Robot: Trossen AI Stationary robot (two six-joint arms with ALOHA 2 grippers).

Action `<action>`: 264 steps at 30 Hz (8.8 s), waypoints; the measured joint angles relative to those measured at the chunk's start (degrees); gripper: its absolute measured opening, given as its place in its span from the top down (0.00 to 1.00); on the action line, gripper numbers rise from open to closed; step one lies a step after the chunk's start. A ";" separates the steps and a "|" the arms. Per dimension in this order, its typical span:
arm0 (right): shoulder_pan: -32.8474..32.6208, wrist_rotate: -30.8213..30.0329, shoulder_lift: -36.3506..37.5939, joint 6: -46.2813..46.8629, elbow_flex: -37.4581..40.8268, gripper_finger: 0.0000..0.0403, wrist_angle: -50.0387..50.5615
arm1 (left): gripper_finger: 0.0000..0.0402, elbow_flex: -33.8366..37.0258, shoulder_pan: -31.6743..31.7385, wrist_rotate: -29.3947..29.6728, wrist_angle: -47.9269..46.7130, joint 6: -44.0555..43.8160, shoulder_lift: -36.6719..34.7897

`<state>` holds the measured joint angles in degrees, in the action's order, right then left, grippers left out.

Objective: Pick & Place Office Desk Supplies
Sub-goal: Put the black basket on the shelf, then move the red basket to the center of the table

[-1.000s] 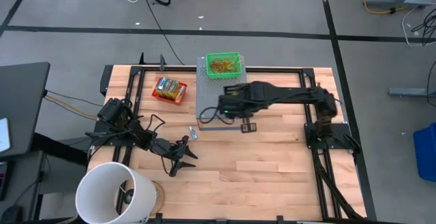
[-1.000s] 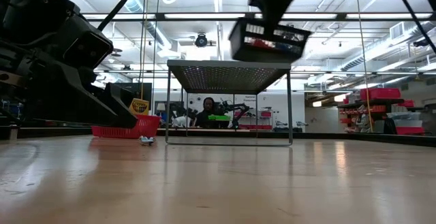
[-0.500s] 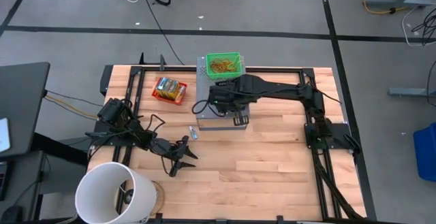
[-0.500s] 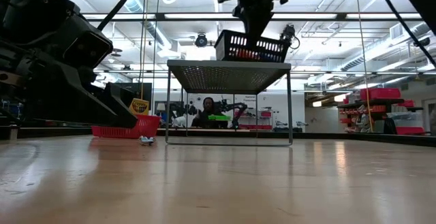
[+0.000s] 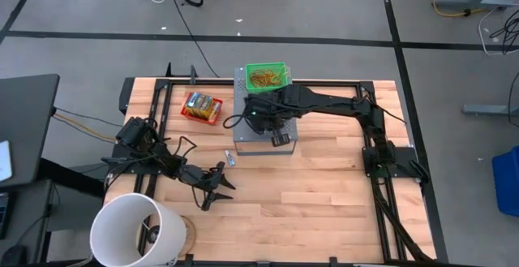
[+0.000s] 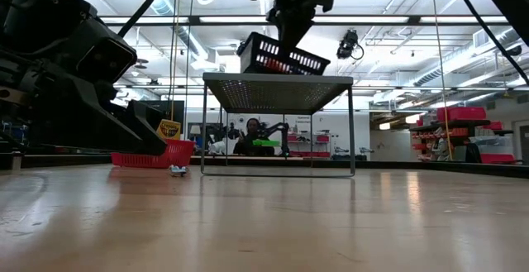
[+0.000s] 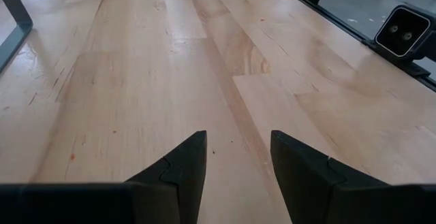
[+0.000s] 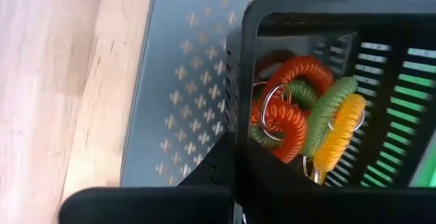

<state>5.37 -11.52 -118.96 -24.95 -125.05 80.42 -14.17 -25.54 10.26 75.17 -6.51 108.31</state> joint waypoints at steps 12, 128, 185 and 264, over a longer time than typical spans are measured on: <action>-0.19 1.75 0.00 -3.03 0.00 0.90 -1.62 | 0.58 0.00 0.00 -0.45 -0.06 -0.54 0.00; -32.54 34.80 -1.31 12.57 11.57 1.00 -41.95 | 0.61 13.79 0.91 15.48 -3.28 -3.30 -19.57; -39.91 -4.84 22.62 23.21 101.46 0.99 -146.11 | 0.68 -10.70 24.24 39.88 -63.24 -0.39 -19.89; -39.91 -3.06 22.60 22.18 101.46 0.99 -146.79 | 0.63 -29.24 28.97 33.12 -108.99 16.18 -22.93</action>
<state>-34.54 -14.59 -96.36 -2.77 -23.59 -66.37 -43.42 3.43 43.38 -33.82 9.68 85.38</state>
